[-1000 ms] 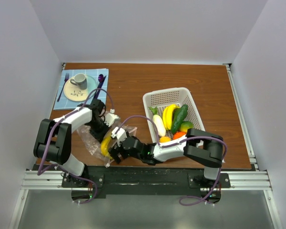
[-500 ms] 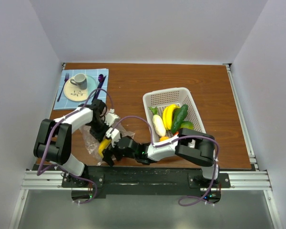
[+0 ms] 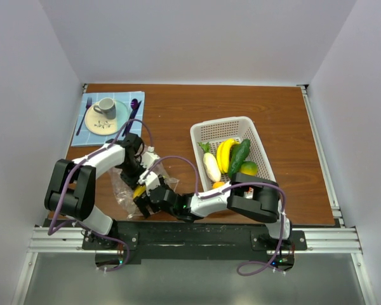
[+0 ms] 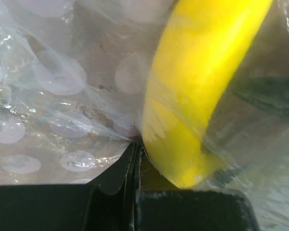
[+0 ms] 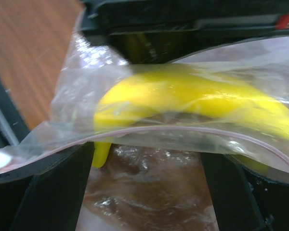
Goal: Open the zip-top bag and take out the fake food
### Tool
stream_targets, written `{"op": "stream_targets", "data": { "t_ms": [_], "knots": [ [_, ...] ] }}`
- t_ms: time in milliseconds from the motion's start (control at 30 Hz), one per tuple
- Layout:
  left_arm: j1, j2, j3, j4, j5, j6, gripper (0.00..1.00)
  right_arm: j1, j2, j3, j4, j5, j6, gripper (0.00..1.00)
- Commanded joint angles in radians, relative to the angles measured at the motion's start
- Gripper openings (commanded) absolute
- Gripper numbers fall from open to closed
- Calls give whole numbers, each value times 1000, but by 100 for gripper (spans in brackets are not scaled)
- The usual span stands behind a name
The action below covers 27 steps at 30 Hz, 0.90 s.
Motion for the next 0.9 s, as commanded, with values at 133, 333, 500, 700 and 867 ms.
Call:
{"op": "stream_targets", "data": {
  "t_ms": [133, 333, 500, 700, 867],
  "knots": [
    [-7, -20, -19, 0, -3, 27, 0, -1, -53, -27, -101, 245, -26, 81],
    [-7, -14, -19, 8, -38, 27, 0, -2, -105, -74, -133, 269, -49, 55],
    [-7, -9, -16, 17, -46, 24, 0, -1, -133, -120, -103, 223, -58, 53],
    [-7, -6, -10, 16, -52, 13, 0, 4, -118, -91, -41, 83, -80, 59],
    [-7, -9, -3, 10, -55, 7, 0, 4, -55, -26, -38, 48, -84, 63]
  ]
}}
